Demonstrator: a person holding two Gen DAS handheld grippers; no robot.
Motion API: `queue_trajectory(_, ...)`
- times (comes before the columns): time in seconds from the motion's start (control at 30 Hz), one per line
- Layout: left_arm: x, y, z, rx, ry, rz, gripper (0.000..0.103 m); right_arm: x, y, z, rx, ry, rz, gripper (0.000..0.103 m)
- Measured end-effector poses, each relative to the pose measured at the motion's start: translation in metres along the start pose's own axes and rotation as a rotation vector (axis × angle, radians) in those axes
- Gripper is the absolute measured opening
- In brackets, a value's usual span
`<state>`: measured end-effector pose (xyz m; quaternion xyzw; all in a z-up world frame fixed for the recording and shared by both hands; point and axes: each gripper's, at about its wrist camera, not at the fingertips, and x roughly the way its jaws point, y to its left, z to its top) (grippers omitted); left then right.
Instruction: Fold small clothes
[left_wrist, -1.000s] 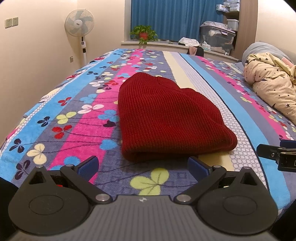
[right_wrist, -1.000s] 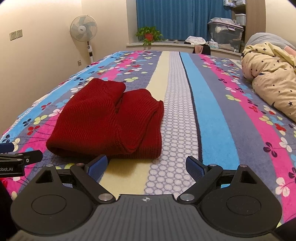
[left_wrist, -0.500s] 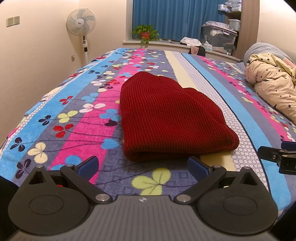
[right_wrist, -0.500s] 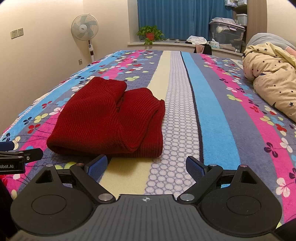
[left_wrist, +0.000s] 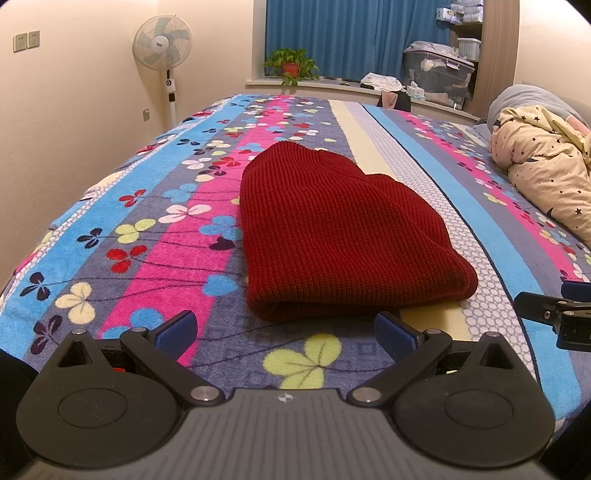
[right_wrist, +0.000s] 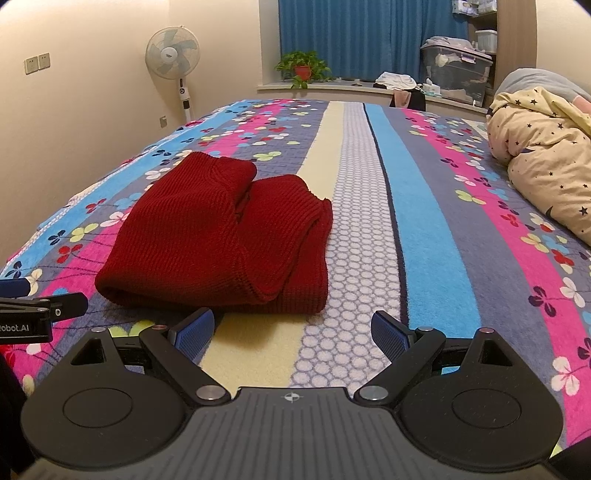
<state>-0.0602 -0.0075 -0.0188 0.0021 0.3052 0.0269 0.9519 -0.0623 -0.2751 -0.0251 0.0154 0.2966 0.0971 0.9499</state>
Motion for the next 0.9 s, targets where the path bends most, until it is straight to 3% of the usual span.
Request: queue_trajectory(0.9, -0.0003, -0.0017, 0.0002, 0.002, -0.002, -0.001, 0.102, -0.0019, -0.0019, -0.0007, -0.009, -0.001, 0.006, 0.093)
